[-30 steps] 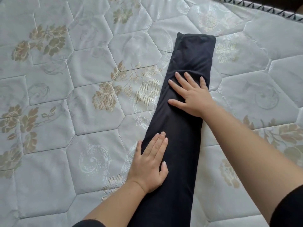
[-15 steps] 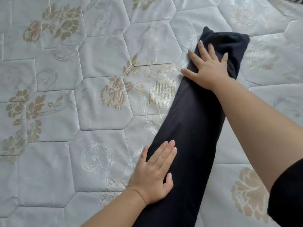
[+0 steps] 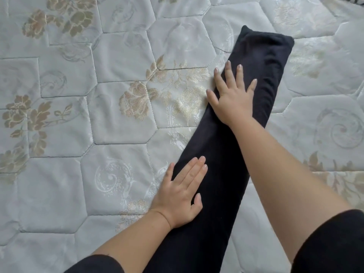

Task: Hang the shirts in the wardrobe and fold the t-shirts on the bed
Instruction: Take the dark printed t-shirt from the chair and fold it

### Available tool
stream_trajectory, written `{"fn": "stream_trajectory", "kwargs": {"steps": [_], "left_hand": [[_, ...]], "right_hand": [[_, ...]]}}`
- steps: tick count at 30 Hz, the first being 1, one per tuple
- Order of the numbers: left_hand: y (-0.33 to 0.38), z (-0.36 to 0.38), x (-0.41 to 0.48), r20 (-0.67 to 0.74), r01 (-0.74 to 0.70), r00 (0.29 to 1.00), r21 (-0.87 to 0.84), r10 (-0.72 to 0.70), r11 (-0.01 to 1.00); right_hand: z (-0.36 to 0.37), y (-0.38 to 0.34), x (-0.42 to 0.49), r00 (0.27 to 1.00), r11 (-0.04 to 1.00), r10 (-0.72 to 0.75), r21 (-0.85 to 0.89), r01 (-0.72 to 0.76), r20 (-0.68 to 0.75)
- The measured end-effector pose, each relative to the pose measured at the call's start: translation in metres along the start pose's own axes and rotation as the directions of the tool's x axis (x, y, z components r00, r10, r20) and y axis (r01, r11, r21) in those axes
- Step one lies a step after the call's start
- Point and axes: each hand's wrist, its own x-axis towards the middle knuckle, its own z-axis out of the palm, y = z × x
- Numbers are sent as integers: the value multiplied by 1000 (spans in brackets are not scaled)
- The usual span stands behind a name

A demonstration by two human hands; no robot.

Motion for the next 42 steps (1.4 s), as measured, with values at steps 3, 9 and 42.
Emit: {"fn": "stream_trajectory", "kwargs": {"steps": [3, 9, 42], "left_hand": [[0, 0, 0, -11, 3, 1000, -1, -3, 1000], [0, 1, 2, -54, -7, 999, 1, 8, 1000], [-10, -20, -131, 188, -183, 968, 66, 168, 981]], "right_hand": [[8, -8, -31, 999, 1000, 29, 1, -29, -16], [37, -28, -106, 985, 991, 118, -50, -125, -124], [46, -60, -348, 856, 956, 291, -90, -281, 428]]}}
